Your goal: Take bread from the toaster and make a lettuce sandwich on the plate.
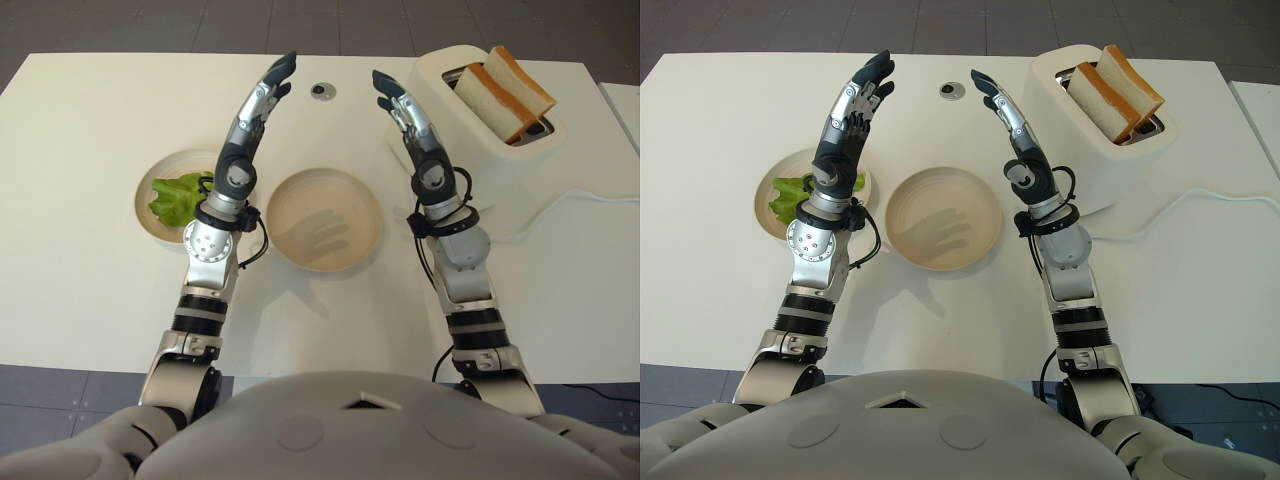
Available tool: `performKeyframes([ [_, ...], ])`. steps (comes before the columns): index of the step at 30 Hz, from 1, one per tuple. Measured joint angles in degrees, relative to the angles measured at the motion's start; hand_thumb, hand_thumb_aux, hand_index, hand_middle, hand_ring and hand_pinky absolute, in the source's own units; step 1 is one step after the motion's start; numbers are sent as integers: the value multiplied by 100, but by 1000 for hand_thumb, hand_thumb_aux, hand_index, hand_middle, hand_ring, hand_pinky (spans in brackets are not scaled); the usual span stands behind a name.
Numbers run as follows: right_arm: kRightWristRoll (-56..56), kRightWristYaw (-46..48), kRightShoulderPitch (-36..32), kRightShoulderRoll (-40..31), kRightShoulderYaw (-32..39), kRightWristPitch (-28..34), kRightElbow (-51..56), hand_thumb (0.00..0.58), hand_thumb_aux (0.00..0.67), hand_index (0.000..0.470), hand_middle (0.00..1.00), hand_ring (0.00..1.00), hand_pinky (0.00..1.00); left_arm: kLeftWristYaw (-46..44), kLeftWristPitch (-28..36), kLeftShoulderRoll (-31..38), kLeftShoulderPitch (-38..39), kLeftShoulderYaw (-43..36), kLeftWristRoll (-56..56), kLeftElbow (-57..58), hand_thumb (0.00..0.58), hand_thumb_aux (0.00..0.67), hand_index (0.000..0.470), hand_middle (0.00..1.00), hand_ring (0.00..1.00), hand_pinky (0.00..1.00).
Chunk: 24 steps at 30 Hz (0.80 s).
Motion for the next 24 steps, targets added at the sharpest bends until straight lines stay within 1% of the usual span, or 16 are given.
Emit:
performKeyframes([
  [5,1,-1,0,0,1,-3,0,0,0,0,0,0,0,-12,0,-2,0,-4,-8,0,0,0,0,0,0,0],
  [9,5,-1,0,0,2,-5,0,0,0,0,0,0,0,-194,192,-9,8,-16,-450,-140,0,0,0,0,0,0],
  [24,23,14,2,0,2,-4,-53,0,0,0,0,0,0,-238,215,-18,16,-16,-390,-162,0,0,0,0,0,0],
])
